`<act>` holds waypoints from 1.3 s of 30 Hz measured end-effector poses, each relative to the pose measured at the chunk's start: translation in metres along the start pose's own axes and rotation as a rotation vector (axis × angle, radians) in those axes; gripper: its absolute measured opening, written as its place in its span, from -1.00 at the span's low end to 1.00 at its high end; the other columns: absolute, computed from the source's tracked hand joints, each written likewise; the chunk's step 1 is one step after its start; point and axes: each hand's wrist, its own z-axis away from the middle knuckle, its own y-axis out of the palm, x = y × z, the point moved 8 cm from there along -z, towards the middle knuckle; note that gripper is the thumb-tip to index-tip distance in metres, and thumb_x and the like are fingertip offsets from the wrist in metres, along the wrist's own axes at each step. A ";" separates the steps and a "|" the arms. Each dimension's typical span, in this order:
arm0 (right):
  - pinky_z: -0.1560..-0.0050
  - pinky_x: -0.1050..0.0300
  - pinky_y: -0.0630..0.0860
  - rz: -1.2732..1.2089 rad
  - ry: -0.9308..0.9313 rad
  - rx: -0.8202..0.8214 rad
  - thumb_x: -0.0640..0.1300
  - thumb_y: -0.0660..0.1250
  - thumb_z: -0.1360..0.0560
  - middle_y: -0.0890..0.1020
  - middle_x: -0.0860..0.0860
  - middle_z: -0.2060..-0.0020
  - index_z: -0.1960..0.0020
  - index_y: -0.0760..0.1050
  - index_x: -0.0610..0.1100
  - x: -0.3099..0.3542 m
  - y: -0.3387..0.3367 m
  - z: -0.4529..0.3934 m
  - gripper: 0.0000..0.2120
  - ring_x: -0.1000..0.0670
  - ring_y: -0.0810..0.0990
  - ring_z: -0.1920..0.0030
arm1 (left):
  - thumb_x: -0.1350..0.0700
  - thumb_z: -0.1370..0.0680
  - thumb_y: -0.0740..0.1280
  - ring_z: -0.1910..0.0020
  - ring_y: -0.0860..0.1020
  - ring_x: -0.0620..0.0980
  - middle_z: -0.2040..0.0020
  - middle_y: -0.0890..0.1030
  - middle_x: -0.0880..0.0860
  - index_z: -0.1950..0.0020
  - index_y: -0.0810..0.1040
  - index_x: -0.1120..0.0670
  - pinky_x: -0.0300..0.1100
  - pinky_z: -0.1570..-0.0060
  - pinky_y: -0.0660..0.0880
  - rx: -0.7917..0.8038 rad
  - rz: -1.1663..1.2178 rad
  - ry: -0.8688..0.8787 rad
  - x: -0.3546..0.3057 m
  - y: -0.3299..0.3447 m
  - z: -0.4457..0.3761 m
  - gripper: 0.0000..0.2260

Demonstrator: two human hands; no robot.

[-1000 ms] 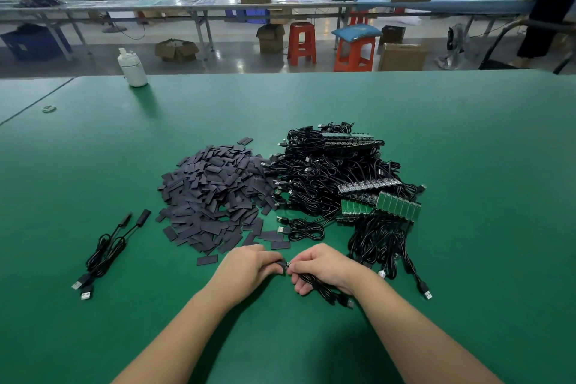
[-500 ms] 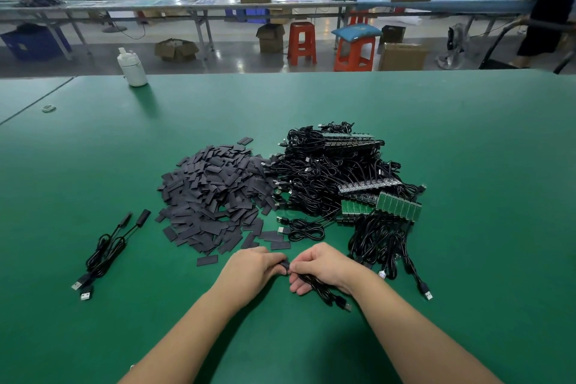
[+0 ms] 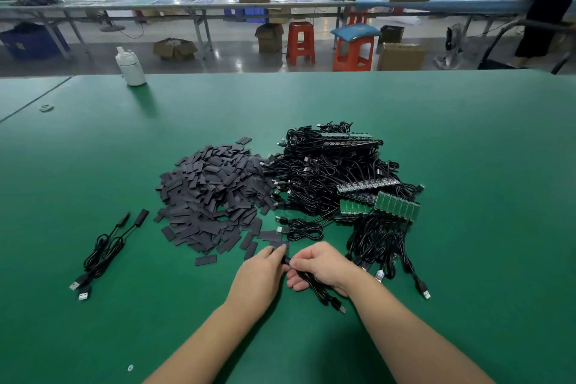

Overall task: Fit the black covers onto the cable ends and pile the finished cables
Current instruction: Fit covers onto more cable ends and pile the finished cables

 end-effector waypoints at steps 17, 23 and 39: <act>0.06 0.14 0.65 -0.169 -0.084 -0.082 -0.26 0.36 -0.59 0.74 -0.18 0.10 -0.08 0.61 -0.26 0.002 -0.005 0.000 -0.90 -0.09 0.74 0.05 | 0.22 -0.56 0.39 0.43 0.48 -0.05 0.36 0.54 0.10 0.12 0.59 0.25 -0.23 0.50 0.38 -0.095 1.404 -0.611 0.008 0.005 0.012 -0.89; -0.08 0.08 0.64 -0.207 -0.099 -0.066 -0.19 0.42 -0.56 0.72 -0.22 0.00 -0.10 0.64 -0.28 0.003 -0.005 0.002 -0.81 -0.12 0.72 -0.05 | 0.15 -0.57 0.38 0.42 0.44 -0.08 0.36 0.53 0.08 0.17 0.58 0.24 -0.25 0.45 0.33 -0.063 1.289 -0.535 0.001 -0.006 0.014 -0.82; -0.01 0.14 0.65 -0.290 -0.029 -0.112 -0.16 0.35 -0.61 0.73 -0.16 0.02 -0.19 0.56 -0.28 -0.002 -0.012 -0.001 -0.76 -0.08 0.72 -0.04 | 0.16 -0.59 0.36 0.19 0.63 0.05 0.14 0.71 0.15 0.07 0.68 0.13 -0.02 0.01 0.56 0.002 0.941 -0.554 0.141 -0.091 0.031 -0.88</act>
